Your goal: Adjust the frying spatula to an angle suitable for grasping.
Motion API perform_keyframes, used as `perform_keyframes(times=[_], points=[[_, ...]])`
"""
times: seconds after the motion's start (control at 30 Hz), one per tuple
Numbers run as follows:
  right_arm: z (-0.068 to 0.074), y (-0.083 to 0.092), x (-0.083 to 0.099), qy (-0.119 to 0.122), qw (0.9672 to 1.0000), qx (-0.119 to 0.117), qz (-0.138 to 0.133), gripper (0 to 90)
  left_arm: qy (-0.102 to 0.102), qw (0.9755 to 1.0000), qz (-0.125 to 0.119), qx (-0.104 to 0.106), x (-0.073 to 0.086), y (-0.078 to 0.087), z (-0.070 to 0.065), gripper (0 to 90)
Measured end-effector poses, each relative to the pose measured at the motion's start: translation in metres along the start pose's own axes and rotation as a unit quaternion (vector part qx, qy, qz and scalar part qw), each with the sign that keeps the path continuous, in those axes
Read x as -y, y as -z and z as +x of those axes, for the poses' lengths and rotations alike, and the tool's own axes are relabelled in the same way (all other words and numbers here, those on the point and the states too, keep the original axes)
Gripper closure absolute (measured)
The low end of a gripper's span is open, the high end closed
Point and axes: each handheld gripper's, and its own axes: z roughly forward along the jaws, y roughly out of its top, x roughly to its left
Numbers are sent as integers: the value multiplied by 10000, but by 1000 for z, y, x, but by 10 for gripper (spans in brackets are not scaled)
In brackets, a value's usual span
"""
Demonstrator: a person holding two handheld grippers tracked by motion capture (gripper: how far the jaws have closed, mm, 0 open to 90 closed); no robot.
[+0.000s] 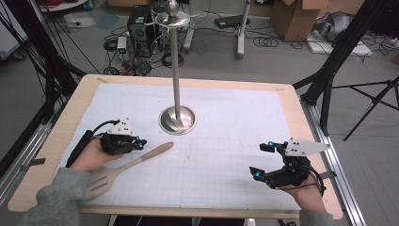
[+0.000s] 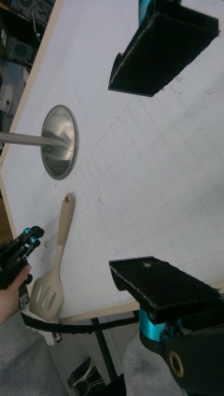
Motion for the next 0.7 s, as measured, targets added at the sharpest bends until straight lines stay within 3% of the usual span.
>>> perform_keyframes(times=[0.3, 0.53, 0.67, 0.7], points=[[-5, -3, -2, -4, 10000, -33, -82, 112, 24, 9996, -288, -5, 3, 21, -7, 704], [-8, -9, -5, 7, 9999, -99, -140, 112, 71, 9987, -500, 85, 3, 34, -14, 444], [-8, -14, -7, 22, 9998, -160, -100, 112, 105, 9990, -444, 0, 6, 39, -16, 236], [-8, -15, -8, 34, 9998, -171, -93, 112, 109, 9991, -402, 1, 8, 40, -16, 233]])
